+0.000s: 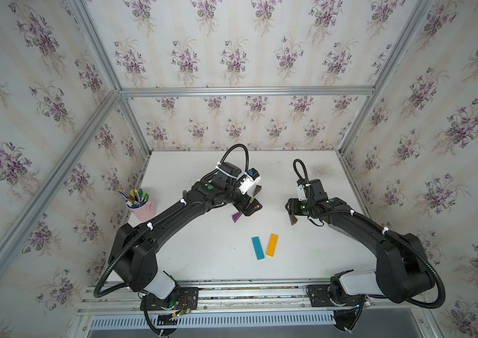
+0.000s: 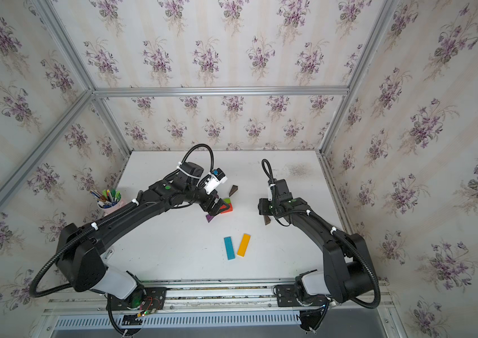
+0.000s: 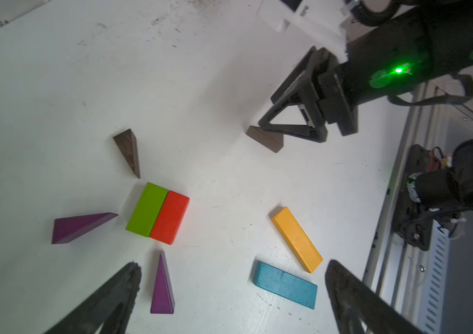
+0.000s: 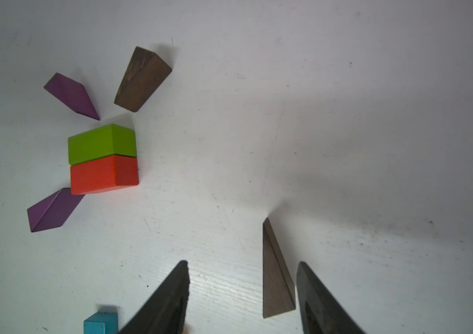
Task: Assemble a small pinwheel with building blocks
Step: Move the building block to the center of the board.
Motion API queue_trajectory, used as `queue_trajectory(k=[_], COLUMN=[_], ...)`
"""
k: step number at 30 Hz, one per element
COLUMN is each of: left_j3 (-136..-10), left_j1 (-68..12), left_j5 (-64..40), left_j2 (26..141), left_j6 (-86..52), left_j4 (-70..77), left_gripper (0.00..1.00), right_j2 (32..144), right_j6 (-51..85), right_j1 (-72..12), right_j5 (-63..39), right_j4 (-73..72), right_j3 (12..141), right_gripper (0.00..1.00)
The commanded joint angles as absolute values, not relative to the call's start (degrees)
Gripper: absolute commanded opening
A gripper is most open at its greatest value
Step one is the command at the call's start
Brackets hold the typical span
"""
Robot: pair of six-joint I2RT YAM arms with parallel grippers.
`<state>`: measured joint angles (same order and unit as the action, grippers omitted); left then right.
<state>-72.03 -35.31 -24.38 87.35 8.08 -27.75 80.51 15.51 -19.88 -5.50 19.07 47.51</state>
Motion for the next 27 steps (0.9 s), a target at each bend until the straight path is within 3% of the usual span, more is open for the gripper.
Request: queue_trajectory(k=[1, 5, 16, 27], left_j3=[-69.18, -67.81, -68.75, -67.9], left_j1=[-34.72, -34.43, -33.96, -32.43], left_j5=[-35.46, -36.26, -36.0, -31.43], left_j2=[85.41, 84.21, 84.81, 81.84], left_j6=[10.55, 10.06, 10.79, 11.29], left_j4=[-26.94, -26.9, -26.89, -26.98], left_gripper=[0.99, 1.0, 1.0, 1.0], right_j2=[83.51, 88.57, 90.87, 93.21], right_j6=[17.31, 17.27, 14.88, 10.07], right_j1=[-21.85, -24.46, -24.52, -24.52], right_j5=[-0.97, 6.04, 9.28, 8.13], right_j4=[23.46, 29.18, 29.64, 30.21], right_j3=[48.74, 51.72, 51.86, 53.82], right_gripper=[0.55, 0.52, 0.49, 0.32])
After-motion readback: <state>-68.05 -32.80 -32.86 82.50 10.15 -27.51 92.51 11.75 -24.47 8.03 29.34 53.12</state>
